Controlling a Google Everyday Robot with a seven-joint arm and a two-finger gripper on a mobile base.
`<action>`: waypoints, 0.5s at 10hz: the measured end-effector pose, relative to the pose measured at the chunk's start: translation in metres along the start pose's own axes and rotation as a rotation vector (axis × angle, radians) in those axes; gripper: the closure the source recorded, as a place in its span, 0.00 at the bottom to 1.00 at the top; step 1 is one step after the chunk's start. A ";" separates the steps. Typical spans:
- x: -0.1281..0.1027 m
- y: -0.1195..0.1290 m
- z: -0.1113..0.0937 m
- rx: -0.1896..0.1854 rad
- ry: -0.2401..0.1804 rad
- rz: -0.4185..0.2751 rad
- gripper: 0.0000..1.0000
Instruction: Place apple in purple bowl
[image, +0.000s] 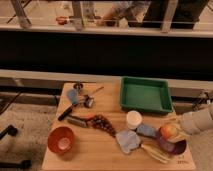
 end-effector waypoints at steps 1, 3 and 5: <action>0.002 0.000 0.001 -0.001 0.003 0.002 1.00; 0.007 0.000 0.001 0.001 0.009 0.008 1.00; 0.012 0.000 0.002 0.000 0.015 0.014 1.00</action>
